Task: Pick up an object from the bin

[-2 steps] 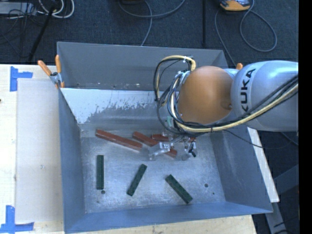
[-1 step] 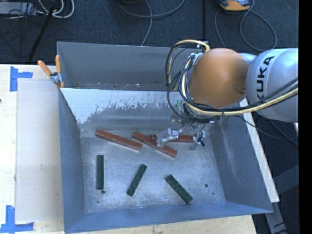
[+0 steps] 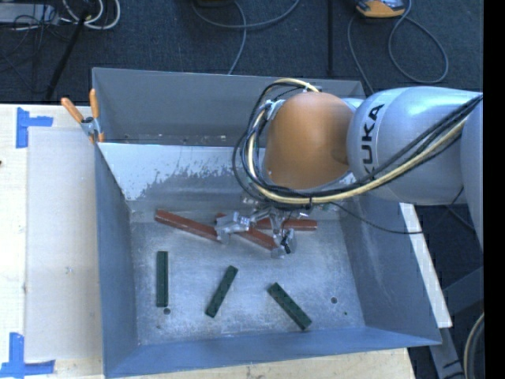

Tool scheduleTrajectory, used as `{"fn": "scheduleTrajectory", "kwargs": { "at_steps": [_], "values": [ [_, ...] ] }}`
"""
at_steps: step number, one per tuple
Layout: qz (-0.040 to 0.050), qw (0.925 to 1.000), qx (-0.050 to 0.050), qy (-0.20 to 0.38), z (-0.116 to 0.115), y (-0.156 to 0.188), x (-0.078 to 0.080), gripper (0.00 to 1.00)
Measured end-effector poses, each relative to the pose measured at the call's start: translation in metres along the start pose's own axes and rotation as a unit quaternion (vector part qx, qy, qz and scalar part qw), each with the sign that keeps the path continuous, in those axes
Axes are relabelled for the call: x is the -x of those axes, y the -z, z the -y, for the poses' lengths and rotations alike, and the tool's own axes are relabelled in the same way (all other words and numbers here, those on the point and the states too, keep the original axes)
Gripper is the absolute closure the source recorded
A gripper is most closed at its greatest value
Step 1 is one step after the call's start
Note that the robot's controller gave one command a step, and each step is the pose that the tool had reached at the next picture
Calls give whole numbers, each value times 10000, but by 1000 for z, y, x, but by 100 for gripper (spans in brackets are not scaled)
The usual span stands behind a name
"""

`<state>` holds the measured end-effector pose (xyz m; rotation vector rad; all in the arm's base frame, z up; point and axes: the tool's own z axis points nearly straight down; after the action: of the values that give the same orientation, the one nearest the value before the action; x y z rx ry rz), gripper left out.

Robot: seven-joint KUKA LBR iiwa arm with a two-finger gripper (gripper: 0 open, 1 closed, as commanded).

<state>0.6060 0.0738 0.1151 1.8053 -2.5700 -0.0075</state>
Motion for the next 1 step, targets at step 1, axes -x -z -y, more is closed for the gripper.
{"fn": "scheduleTrajectory", "kwargs": {
  "at_steps": [1],
  "values": [
    [4, 9968, -10, 794, -107, 67, 35, 0]
  ]
}}
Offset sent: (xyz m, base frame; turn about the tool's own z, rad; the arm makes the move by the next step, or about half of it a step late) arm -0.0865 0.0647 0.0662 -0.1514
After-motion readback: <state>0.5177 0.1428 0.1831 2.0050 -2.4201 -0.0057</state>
